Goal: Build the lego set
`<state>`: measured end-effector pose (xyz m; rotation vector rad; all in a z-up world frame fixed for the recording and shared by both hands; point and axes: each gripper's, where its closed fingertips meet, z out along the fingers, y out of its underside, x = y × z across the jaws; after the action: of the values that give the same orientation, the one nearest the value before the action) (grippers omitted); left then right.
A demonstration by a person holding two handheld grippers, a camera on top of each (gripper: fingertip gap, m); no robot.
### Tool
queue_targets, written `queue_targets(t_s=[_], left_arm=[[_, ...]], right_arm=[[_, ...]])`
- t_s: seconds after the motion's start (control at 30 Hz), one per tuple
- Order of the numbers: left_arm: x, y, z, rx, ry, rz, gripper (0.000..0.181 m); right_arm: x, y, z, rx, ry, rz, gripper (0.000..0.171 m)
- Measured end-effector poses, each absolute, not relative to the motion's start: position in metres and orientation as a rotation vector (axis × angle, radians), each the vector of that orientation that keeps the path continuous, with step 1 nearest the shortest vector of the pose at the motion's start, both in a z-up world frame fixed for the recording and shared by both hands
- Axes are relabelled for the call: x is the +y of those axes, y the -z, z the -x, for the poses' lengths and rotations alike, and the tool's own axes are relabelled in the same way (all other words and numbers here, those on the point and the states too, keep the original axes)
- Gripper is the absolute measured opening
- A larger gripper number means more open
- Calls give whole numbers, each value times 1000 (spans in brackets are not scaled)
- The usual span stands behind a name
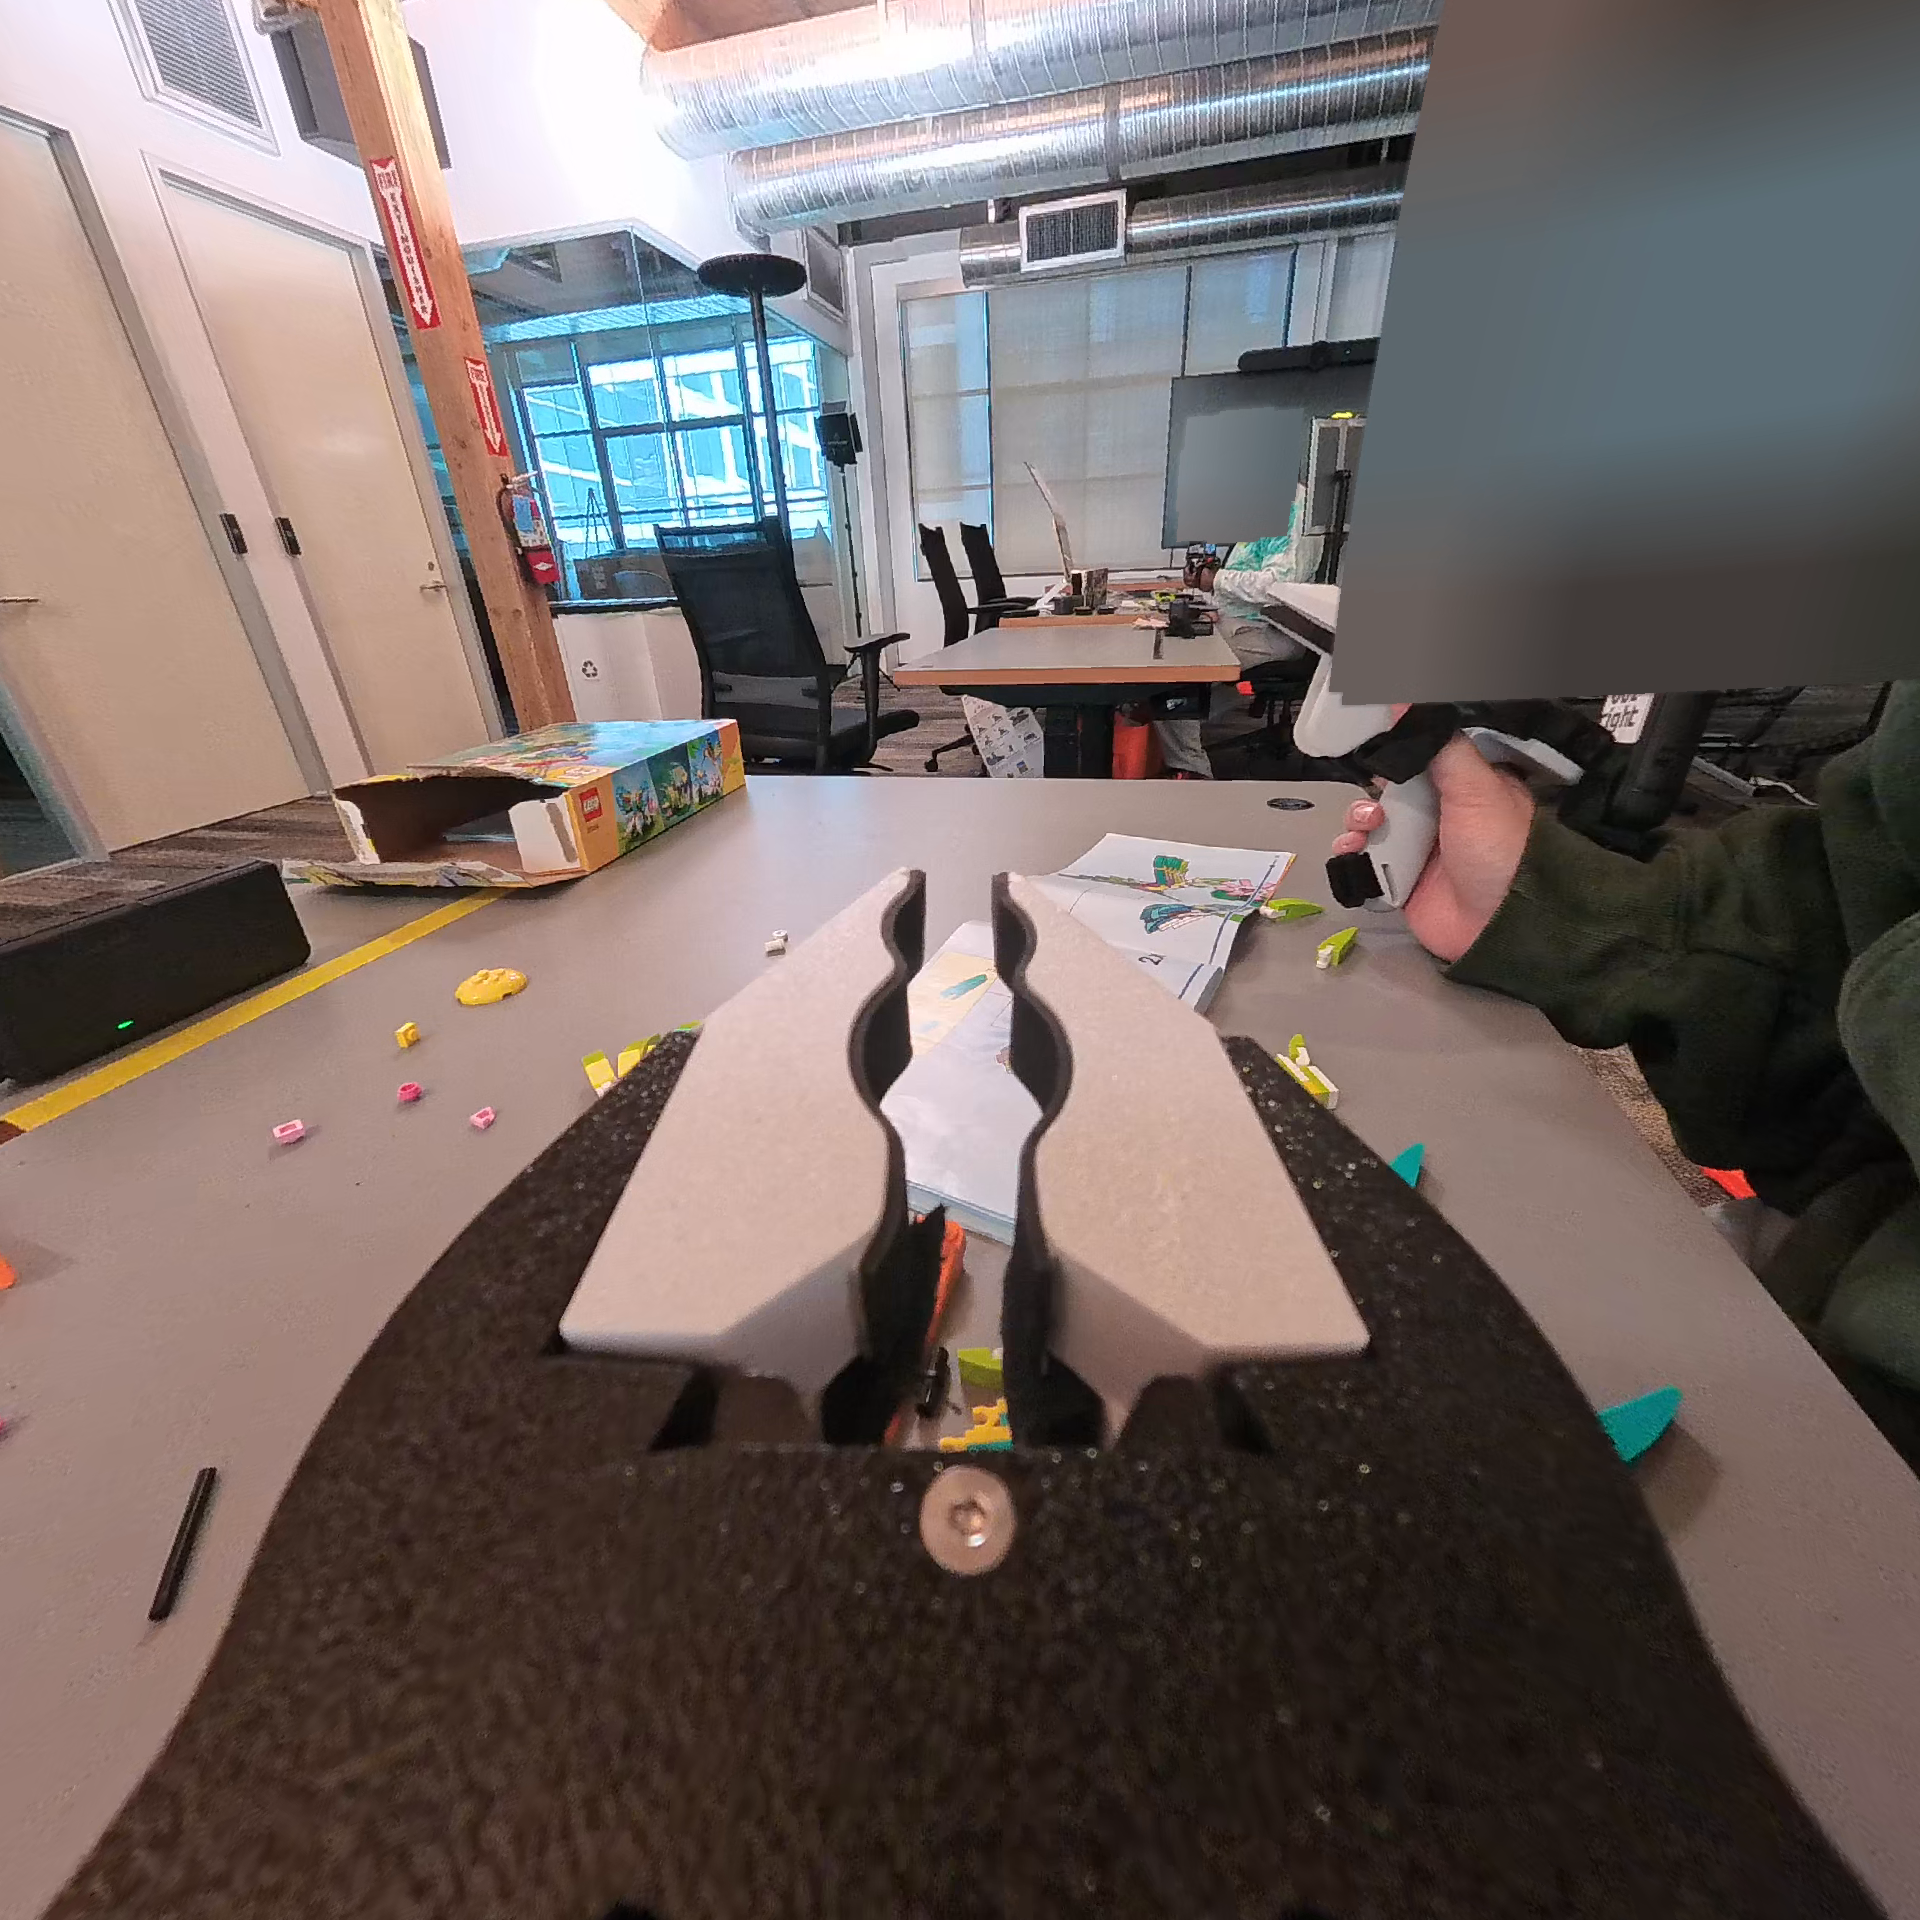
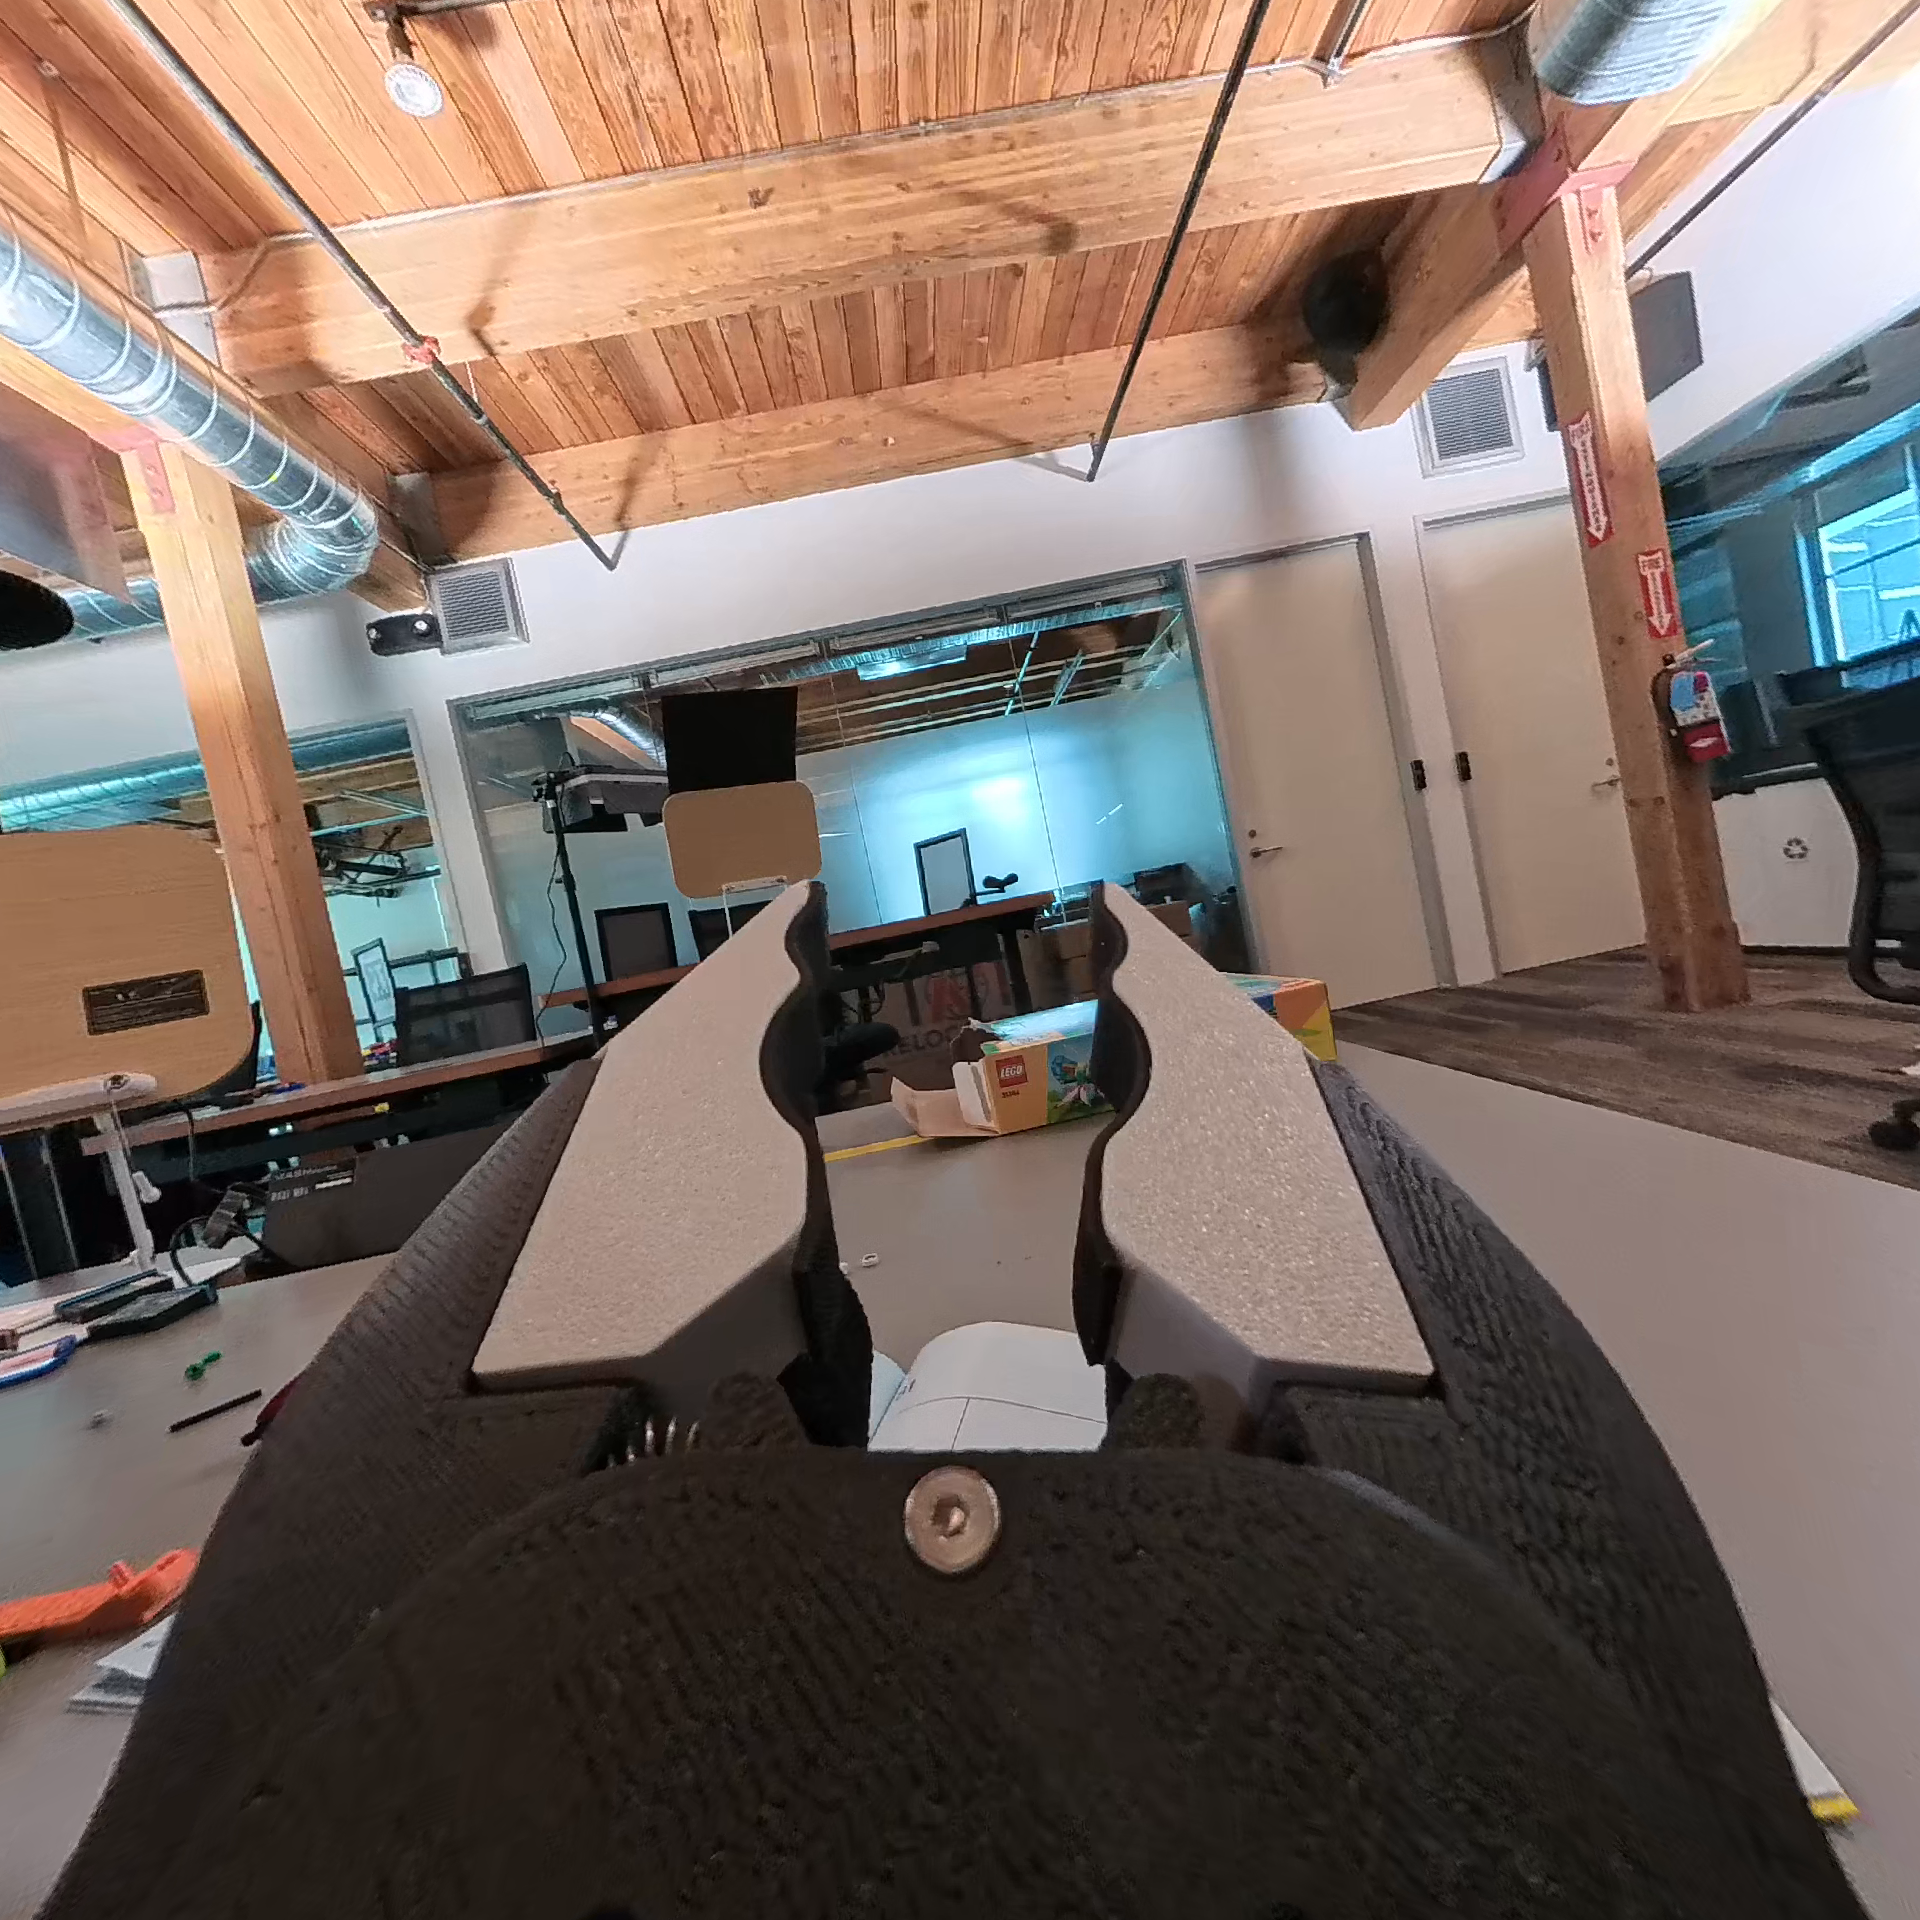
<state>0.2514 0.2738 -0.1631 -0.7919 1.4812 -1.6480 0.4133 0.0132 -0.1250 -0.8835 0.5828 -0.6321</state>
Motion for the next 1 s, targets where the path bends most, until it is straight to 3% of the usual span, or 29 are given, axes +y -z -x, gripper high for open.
queue_targets(t_s=[1.0], left_arm=[[276,161,-251,1462,1633,790,11]], right_arm=[[18,127,-413,580,569,897,45]])
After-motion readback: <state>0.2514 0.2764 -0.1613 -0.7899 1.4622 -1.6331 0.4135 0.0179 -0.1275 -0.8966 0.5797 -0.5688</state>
